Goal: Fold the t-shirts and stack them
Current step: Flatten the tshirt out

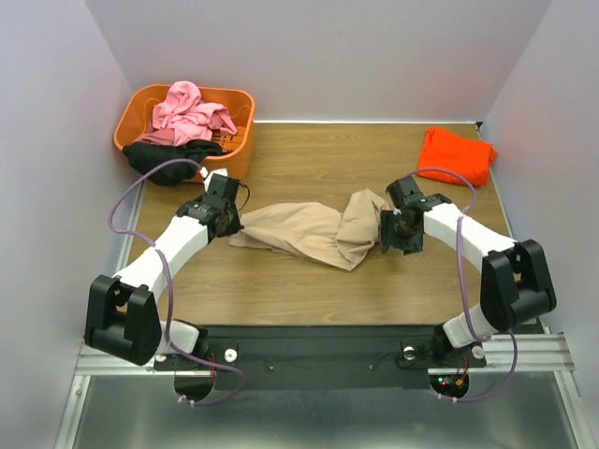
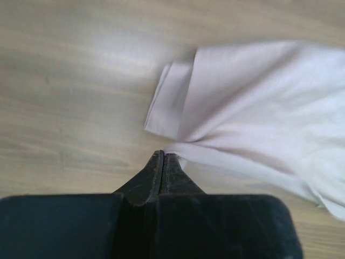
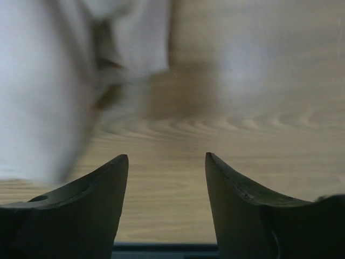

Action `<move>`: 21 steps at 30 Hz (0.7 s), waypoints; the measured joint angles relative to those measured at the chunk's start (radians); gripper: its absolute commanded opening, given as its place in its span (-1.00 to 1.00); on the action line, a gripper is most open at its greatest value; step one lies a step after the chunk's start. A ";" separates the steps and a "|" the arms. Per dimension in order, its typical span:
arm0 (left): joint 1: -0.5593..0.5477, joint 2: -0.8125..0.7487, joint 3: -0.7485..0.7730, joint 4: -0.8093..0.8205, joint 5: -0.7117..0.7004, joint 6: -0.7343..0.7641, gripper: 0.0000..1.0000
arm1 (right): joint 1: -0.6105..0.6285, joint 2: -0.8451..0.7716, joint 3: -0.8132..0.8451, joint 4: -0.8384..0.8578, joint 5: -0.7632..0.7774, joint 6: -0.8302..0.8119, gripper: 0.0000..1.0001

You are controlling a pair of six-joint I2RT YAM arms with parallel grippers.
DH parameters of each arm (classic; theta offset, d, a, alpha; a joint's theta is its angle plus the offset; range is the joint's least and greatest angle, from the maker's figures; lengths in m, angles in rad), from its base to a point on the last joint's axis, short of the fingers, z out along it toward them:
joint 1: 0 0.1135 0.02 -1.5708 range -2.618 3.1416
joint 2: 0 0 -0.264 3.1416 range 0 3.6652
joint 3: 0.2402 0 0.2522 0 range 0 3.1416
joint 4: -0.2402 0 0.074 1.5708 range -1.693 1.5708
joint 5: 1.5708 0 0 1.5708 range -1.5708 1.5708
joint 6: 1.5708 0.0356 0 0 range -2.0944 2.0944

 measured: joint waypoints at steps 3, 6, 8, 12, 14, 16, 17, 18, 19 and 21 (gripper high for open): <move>0.000 -0.002 -0.049 -0.018 0.019 -0.009 -1.00 | -0.005 0.039 0.018 -0.064 0.021 0.014 0.38; 0.000 -0.006 -0.050 -0.016 0.030 -0.012 -1.00 | -0.005 0.072 0.163 -0.071 0.010 0.002 0.37; 0.000 -0.016 -0.050 -0.012 0.034 -0.016 -1.00 | -0.005 0.096 0.248 -0.049 -0.016 -0.018 0.37; 0.000 -0.035 -0.051 0.002 0.049 -0.034 -1.00 | -0.003 0.135 0.361 0.008 -0.130 -0.071 0.37; 0.000 -0.045 -0.060 0.014 0.060 -0.046 -1.00 | 0.001 0.163 0.386 0.021 -0.185 -0.096 0.37; 0.000 -0.049 -0.068 0.018 0.069 -0.056 -1.00 | 0.012 0.189 0.389 0.025 -0.234 -0.119 0.39; 0.000 -0.050 -0.071 0.019 0.075 -0.061 -1.00 | 0.016 0.197 0.389 0.023 -0.252 -0.128 0.41; 0.000 -0.050 -0.072 0.020 0.076 -0.064 -1.00 | 0.030 0.211 0.387 0.023 -0.270 -0.137 0.41; 0.000 -0.050 -0.072 0.020 0.079 -0.066 -1.00 | 0.043 0.220 0.385 0.024 -0.281 -0.143 0.43; 0.000 -0.050 -0.072 0.022 0.082 -0.069 -1.00 | 0.072 0.232 0.373 0.024 -0.296 -0.151 0.43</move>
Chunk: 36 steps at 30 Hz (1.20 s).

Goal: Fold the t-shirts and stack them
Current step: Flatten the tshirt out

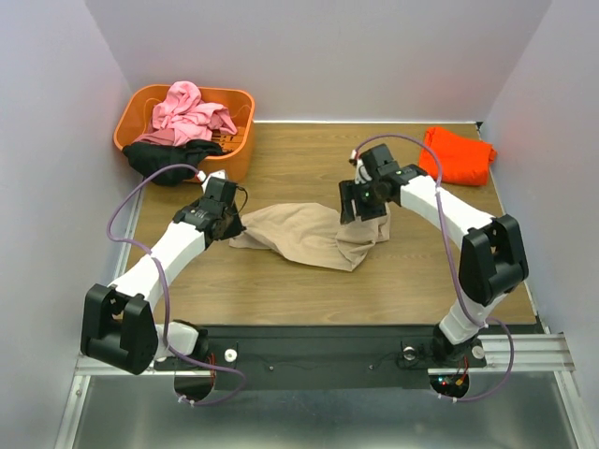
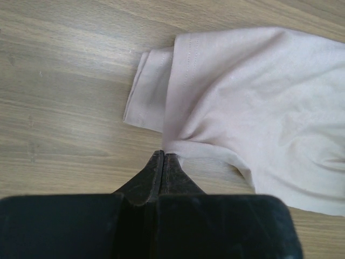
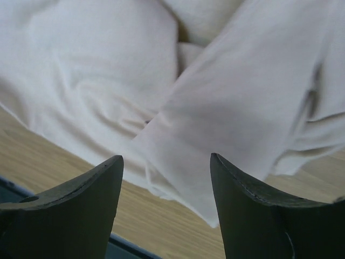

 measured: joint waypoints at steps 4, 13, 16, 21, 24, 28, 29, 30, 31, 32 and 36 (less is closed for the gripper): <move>0.000 0.000 0.000 0.008 0.008 -0.003 -1.00 | 0.056 0.005 -0.046 -0.002 -0.014 -0.012 0.44; 0.000 0.023 0.000 0.026 0.026 -0.002 -1.00 | 0.123 0.063 -0.105 -0.002 0.129 -0.042 0.37; 0.000 0.036 0.001 0.026 0.027 0.000 -1.00 | 0.124 0.080 -0.105 0.000 0.206 -0.039 -0.19; 0.000 0.081 0.028 0.021 0.028 0.009 -1.00 | 0.125 0.090 -0.097 -0.002 0.329 0.001 -0.99; 0.000 0.105 0.052 0.021 0.026 0.014 -1.00 | 0.125 0.087 -0.082 0.000 0.372 0.037 -0.99; 0.000 0.109 0.063 0.027 0.026 0.017 -1.00 | 0.120 0.035 -0.080 -0.003 0.446 0.085 -0.99; 0.000 0.113 0.064 0.027 0.026 0.017 -1.00 | 0.110 0.006 -0.080 -0.003 0.462 0.095 -0.99; 0.000 0.119 0.066 0.027 0.026 0.018 -1.00 | 0.101 -0.016 -0.080 -0.003 0.476 0.103 -0.99; 0.000 0.125 0.066 0.027 0.026 0.019 -1.00 | 0.082 -0.045 -0.084 -0.001 0.484 0.111 -0.99; 0.000 0.134 0.066 0.027 0.026 0.021 -1.00 | 0.048 -0.079 -0.088 -0.001 0.492 0.119 -0.99; 0.000 0.150 0.066 0.027 0.026 0.026 -1.00 | -0.119 -0.176 -0.121 0.012 0.530 0.135 -0.99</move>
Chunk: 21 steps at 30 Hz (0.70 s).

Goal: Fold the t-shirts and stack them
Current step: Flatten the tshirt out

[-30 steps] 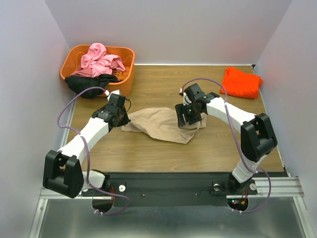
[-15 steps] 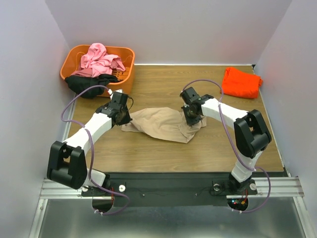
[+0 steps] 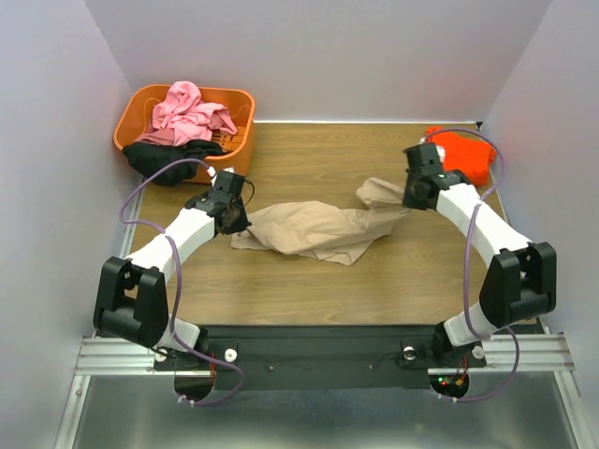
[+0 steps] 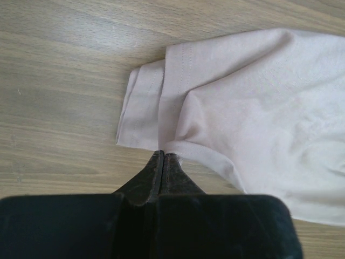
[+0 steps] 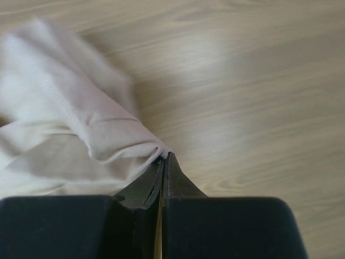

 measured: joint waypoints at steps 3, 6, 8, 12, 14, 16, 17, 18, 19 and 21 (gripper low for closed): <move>0.000 0.002 0.000 0.001 0.000 0.002 -1.00 | -0.105 -0.008 -0.054 0.002 0.026 0.003 -0.80; 0.000 0.002 0.000 0.009 0.001 0.005 -1.00 | -0.135 0.018 -0.084 -0.011 0.021 -0.006 0.03; 0.000 0.002 0.000 0.016 0.002 0.005 -1.00 | -0.131 0.029 -0.088 -0.014 -0.033 -0.021 0.22; 0.000 0.002 -0.002 0.031 0.009 0.005 -1.00 | -0.097 0.007 -0.089 0.005 -0.142 -0.061 0.24; 0.000 0.002 -0.009 0.039 0.013 0.005 -1.00 | -0.059 -0.028 -0.099 0.027 -0.201 -0.078 0.24; 0.000 0.002 -0.019 0.047 0.016 0.005 -1.00 | -0.029 -0.057 -0.119 0.059 -0.249 -0.080 0.24; 0.000 0.002 -0.025 0.048 0.017 0.005 -1.00 | -0.022 -0.062 -0.126 0.066 -0.262 -0.080 0.24; 0.000 0.002 -0.030 0.048 0.019 0.005 -1.00 | -0.016 -0.063 -0.135 0.076 -0.277 -0.080 0.24; 0.000 0.002 -0.034 0.048 0.021 0.005 -1.00 | -0.015 -0.058 -0.145 0.087 -0.292 -0.081 0.24; 0.000 0.002 -0.038 0.048 0.024 0.005 -1.00 | -0.017 -0.032 -0.156 0.102 -0.315 -0.082 0.24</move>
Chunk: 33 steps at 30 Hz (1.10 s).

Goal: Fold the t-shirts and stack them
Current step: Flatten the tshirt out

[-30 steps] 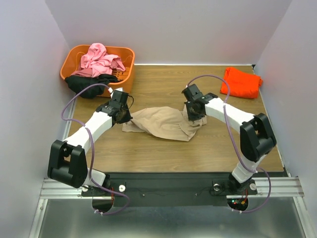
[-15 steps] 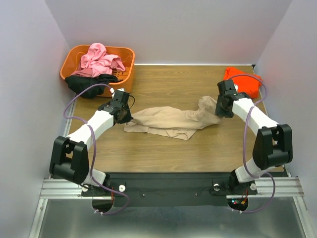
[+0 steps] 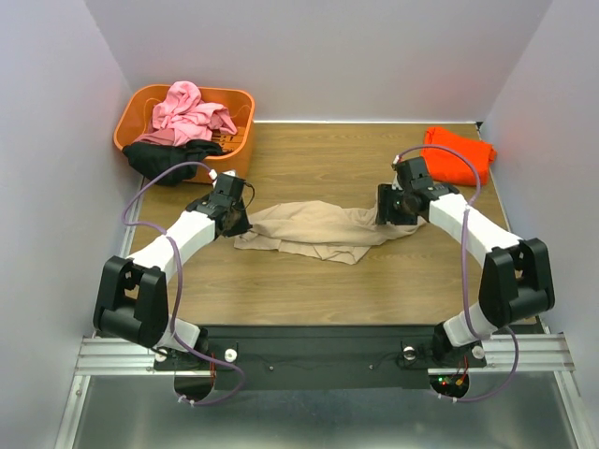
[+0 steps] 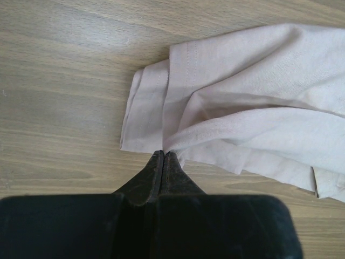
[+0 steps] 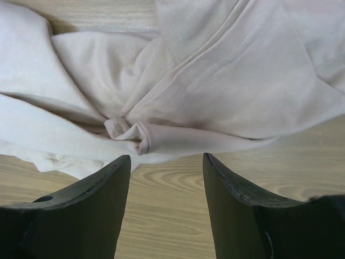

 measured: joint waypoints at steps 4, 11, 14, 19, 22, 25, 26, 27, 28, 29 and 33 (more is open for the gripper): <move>0.000 0.000 0.000 0.002 0.003 0.000 -1.00 | -0.003 0.057 0.003 0.023 -0.018 -0.021 0.24; 0.000 0.000 -0.003 0.004 0.006 -0.005 -1.00 | -0.003 0.162 0.130 0.057 -0.025 -0.039 0.24; 0.000 0.000 -0.003 0.004 0.008 -0.005 -1.00 | -0.003 0.195 0.150 0.074 -0.011 -0.038 0.24; 0.000 0.000 -0.003 0.004 0.008 -0.005 -1.00 | -0.003 0.237 0.151 0.072 0.039 -0.018 0.24; 0.000 0.000 -0.003 0.004 0.008 -0.005 -1.00 | -0.003 0.230 0.145 0.072 0.071 -0.002 0.24; 0.000 0.000 -0.003 0.004 0.011 -0.005 -1.00 | -0.003 0.222 0.127 0.072 0.095 0.008 0.24; 0.000 0.000 -0.003 0.004 0.014 -0.005 -1.00 | -0.003 0.222 0.122 0.071 0.101 0.010 0.24; 0.000 0.000 -0.003 0.004 0.016 -0.004 -1.00 | -0.003 0.223 0.118 0.069 0.105 0.011 0.24; 0.000 0.000 -0.003 0.004 0.018 -0.003 -1.00 | -0.003 0.224 0.116 0.066 0.109 0.014 0.24; 0.000 0.000 -0.003 0.004 0.020 -0.003 -1.00 | -0.003 0.226 0.116 0.066 0.112 0.016 0.23; 0.000 0.000 -0.003 0.003 0.021 0.002 -1.00 | -0.003 0.245 0.116 0.066 0.126 0.031 0.09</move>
